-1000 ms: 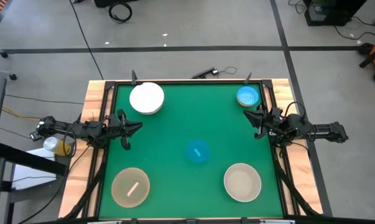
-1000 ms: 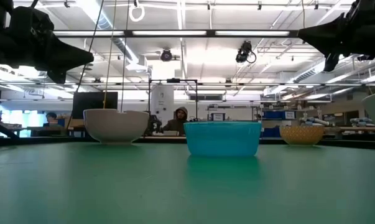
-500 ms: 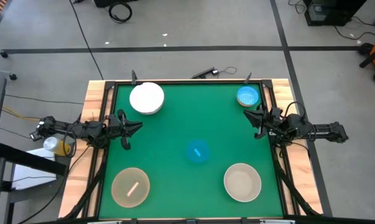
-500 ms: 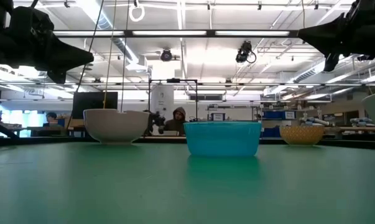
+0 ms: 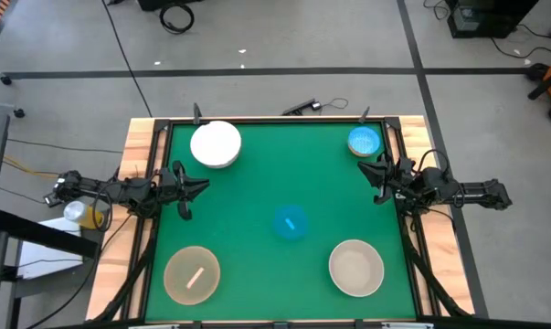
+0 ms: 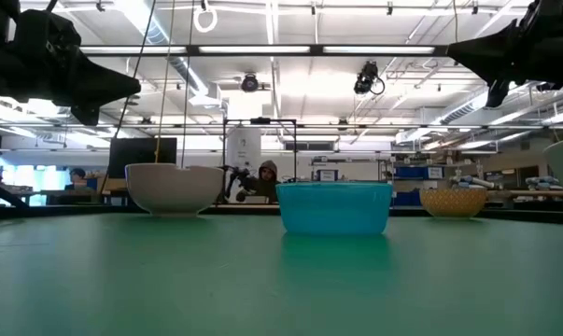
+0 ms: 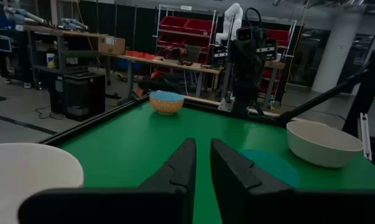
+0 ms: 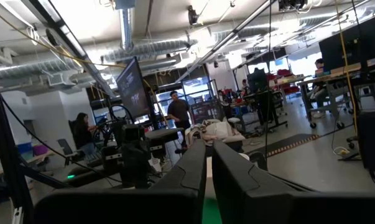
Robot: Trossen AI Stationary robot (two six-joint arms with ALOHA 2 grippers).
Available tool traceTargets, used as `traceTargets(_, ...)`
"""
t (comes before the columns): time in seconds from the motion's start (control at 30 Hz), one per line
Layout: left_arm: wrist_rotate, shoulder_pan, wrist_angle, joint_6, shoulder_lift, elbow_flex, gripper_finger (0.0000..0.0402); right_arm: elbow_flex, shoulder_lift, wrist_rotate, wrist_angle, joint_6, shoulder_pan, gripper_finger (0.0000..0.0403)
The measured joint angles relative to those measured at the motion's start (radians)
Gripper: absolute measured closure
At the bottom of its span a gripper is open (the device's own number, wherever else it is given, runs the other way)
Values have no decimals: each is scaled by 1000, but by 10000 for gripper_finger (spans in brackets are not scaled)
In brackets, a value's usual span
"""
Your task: Nest bowls inside each other
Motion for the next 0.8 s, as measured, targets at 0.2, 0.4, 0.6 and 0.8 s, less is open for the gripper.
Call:
traceTargets(0.2,0,0,0,-2,0,0,354,0,0,0,0,0,0,368)
traceTargets(0.4,0,0,48,-8,0,0,354,0,0,3,29,-1,0,368)
traceTargets(0.6,0,0,48,-8,0,0,354,0,0,4,146,0,0,368)
traceTargets(0.8,-7,19,60,9,15,0,354,11,35,132,13,88,-1,369)
